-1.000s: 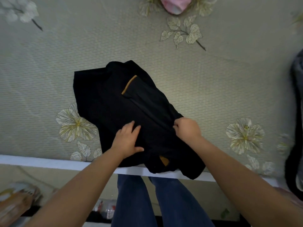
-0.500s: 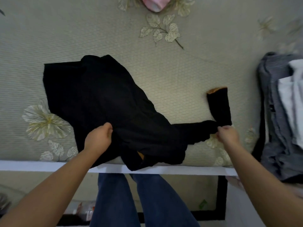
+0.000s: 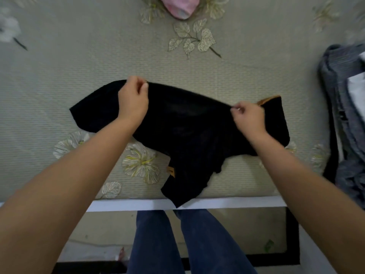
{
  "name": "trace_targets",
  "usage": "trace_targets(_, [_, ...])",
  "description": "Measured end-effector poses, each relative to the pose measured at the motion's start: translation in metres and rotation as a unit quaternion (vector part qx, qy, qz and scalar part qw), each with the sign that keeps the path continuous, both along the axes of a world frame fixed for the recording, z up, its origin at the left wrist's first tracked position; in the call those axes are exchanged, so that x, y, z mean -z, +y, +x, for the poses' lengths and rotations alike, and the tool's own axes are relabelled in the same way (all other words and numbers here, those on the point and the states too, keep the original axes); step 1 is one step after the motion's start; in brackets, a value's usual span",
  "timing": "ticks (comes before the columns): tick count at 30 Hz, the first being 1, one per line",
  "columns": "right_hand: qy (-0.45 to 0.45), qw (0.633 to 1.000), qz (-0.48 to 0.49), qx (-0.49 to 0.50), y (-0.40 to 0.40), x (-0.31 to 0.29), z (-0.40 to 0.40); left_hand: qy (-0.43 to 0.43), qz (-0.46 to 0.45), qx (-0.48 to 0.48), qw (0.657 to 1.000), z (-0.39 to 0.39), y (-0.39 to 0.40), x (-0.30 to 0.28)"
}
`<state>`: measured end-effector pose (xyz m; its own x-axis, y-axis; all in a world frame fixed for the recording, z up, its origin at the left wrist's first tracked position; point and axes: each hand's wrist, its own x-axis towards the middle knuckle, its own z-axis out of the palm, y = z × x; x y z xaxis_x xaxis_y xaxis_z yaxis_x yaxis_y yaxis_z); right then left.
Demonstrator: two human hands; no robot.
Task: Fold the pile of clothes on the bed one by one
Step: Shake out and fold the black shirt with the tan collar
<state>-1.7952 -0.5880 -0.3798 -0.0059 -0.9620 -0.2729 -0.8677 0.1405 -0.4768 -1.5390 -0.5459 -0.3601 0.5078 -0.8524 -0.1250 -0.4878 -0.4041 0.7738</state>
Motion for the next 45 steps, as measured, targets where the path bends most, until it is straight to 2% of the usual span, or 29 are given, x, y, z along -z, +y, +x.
trace_targets(2, [-0.074,0.993,-0.038,0.084,-0.037,-0.015,0.003,-0.019,-0.064,0.039,0.997,-0.007,-0.024,-0.019])
trace_targets(4, [-0.108,0.988,-0.055,0.097,-0.059,-0.020,0.007,-0.045,-0.084,0.106,0.990,-0.014,-0.040,-0.025])
trace_targets(7, [-0.137,0.990,0.031,0.022,-0.056,-0.013,0.006,-0.063,0.017,0.219,0.974,-0.023,-0.036,-0.005])
trace_targets(10, [-0.048,0.995,0.074,-0.036,-0.020,0.011,-0.012,-0.109,0.142,0.298,0.938,-0.028,0.001,0.031])
trace_targets(14, [0.074,0.979,0.182,-0.064,0.034,0.045,-0.043,-0.208,0.302,0.390,0.845,-0.029,0.045,0.069])
trace_targets(16, [0.093,0.969,0.220,-0.063,0.050,0.056,-0.052,-0.253,0.332,0.394,0.819,-0.030,0.055,0.079])
trace_targets(18, [0.085,0.976,0.192,-0.051,0.056,0.061,-0.053,-0.304,0.316,0.389,0.810,-0.028,0.058,0.084])
trace_targets(20, [0.082,0.981,0.169,-0.043,0.053,0.059,-0.052,-0.324,0.288,0.383,0.816,-0.026,0.056,0.083])
trace_targets(21, [0.070,0.981,0.175,-0.036,0.048,0.054,-0.052,-0.298,0.282,0.371,0.833,-0.024,0.052,0.081])
trace_targets(22, [0.039,0.978,0.202,-0.021,0.042,0.047,-0.053,-0.233,0.285,0.344,0.864,-0.021,0.048,0.076])
trace_targets(23, [-0.017,0.968,0.248,-0.008,0.035,0.037,-0.056,-0.130,0.295,0.302,0.897,-0.017,0.043,0.068])
trace_targets(24, [-0.083,0.949,0.303,0.001,0.029,0.025,-0.059,-0.010,0.316,0.262,0.912,-0.012,0.037,0.057])
trace_targets(25, [-0.154,0.926,0.346,0.007,0.024,0.011,-0.061,0.102,0.333,0.224,0.910,-0.006,0.029,0.047])
trace_targets(26, [-0.230,0.902,0.365,0.019,0.018,-0.002,-0.063,0.177,0.343,0.196,0.901,0.000,0.020,0.037])
trace_targets(27, [-0.301,0.883,0.356,0.046,0.010,-0.011,-0.065,0.212,0.341,0.177,0.899,0.007,0.010,0.029])
trace_targets(28, [-0.367,0.866,0.328,0.086,0.000,-0.017,-0.064,0.222,0.323,0.150,0.908,0.012,-0.001,0.023])
trace_targets(30, [-0.483,0.817,0.255,0.185,-0.025,-0.020,-0.057,0.219,0.242,0.033,0.945,0.019,-0.027,0.016])
trace_targets(32, [-0.550,0.773,0.199,0.246,-0.049,-0.012,-0.044,0.103,0.170,-0.068,0.978,0.025,-0.043,0.019])
trace_targets(33, [-0.554,0.770,0.194,0.251,-0.059,-0.007,-0.039,0.025,0.159,-0.079,0.984,0.026,-0.046,0.023])
trace_targets(34, [-0.538,0.783,0.198,0.241,-0.065,-0.001,-0.034,-0.042,0.155,-0.058,0.985,0.025,-0.044,0.026])
trace_targets(36, [-0.444,0.850,0.210,0.189,-0.071,0.011,-0.029,-0.140,0.127,0.044,0.981,0.014,-0.028,0.034])
trace_targets(38, [-0.279,0.935,0.183,0.123,-0.071,0.022,-0.030,-0.169,0.111,0.184,0.962,-0.002,-0.004,0.048])
trace_targets(39, [-0.196,0.963,0.158,0.093,-0.069,0.027,-0.032,-0.170,0.139,0.241,0.945,-0.010,0.007,0.056])
trace_targets(41, [-0.075,0.990,0.112,0.039,-0.068,0.035,-0.037,-0.172,0.195,0.310,0.914,-0.023,0.023,0.069])
trace_targets(43, [-0.018,0.997,0.080,0.002,-0.071,0.042,-0.039,-0.179,0.160,0.355,0.903,-0.031,0.024,0.077])
trace_targets(45, [0.000,0.997,0.081,-0.011,-0.080,0.049,-0.036,-0.257,0.117,0.383,0.880,-0.037,0.016,0.085])
